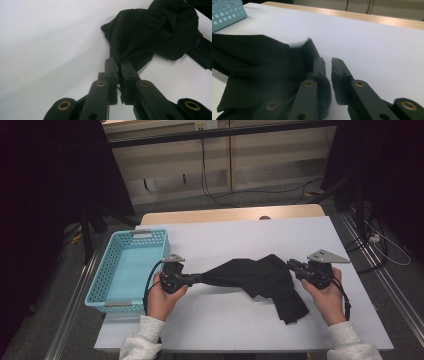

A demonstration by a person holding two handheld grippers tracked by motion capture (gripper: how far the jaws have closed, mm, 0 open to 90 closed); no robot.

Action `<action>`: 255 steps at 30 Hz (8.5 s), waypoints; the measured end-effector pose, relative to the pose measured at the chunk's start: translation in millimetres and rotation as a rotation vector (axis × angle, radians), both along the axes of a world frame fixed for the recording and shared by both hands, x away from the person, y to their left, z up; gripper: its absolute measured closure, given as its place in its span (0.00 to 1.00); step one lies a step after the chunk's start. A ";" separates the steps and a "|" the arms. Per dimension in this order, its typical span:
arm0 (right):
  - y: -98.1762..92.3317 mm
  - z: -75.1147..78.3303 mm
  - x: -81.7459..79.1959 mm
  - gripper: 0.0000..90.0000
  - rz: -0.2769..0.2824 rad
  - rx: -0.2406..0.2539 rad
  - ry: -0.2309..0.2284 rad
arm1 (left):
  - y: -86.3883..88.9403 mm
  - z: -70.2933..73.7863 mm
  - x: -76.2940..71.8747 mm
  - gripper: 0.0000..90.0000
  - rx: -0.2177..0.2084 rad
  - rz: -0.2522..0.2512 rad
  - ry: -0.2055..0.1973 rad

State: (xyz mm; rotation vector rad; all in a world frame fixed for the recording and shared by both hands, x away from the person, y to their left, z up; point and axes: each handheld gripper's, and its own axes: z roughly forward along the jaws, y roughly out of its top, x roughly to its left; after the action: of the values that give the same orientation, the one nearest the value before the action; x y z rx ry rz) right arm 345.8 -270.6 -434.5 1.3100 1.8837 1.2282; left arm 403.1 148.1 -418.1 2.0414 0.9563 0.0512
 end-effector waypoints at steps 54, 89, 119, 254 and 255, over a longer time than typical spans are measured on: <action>-1.4 -13.2 -4.9 0.97 -0.002 -0.052 0.088 | 3.5 6.0 5.4 0.95 0.047 0.009 0.090; 28.5 -11.5 27.6 0.96 0.104 -0.122 0.125 | -2.2 -1.2 6.4 0.95 0.057 0.009 0.092; -11.3 -6.9 1.4 0.96 -0.031 -0.045 0.044 | -8.2 -8.8 9.5 0.35 0.015 0.080 0.034; 1.9 40.3 9.7 0.96 0.082 0.003 -0.151 | 14.9 56.7 30.2 0.95 -0.074 0.056 0.037; 1.0 41.6 13.1 0.96 0.081 -0.001 -0.151 | 13.7 56.6 32.5 0.95 -0.072 0.057 0.038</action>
State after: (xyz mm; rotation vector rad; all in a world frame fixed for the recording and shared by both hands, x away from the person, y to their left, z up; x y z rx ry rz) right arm 358.9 -269.6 -392.9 1.1169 1.8446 1.3279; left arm 435.6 161.8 -361.5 1.9553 1.0256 0.0086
